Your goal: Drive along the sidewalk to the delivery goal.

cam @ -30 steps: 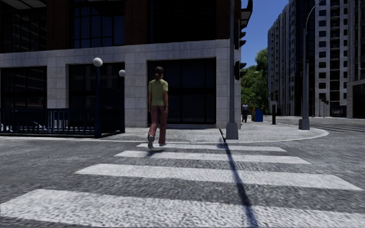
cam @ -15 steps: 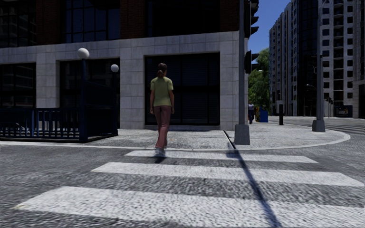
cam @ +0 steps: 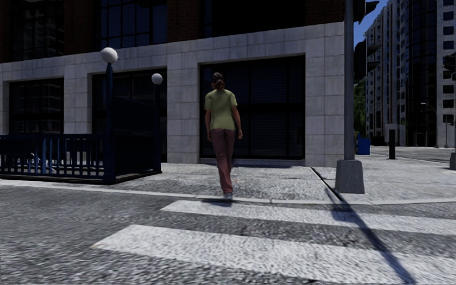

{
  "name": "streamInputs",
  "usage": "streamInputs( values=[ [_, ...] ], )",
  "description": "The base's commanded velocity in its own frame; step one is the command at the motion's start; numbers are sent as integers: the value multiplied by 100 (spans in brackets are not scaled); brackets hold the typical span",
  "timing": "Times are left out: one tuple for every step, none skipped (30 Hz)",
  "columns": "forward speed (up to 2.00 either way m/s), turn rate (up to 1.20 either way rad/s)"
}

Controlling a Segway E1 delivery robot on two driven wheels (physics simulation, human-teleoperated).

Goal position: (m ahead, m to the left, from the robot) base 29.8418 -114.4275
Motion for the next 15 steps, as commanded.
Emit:
streamInputs(
  values=[
    [178,0],
    [177,0],
    [177,0],
    [177,0],
    [177,0],
    [177,0],
    [177,0],
    [177,0],
    [175,0],
    [175,0],
    [174,0],
    [172,0],
    [171,0],
    [170,0],
    [170,-18]
  ],
)
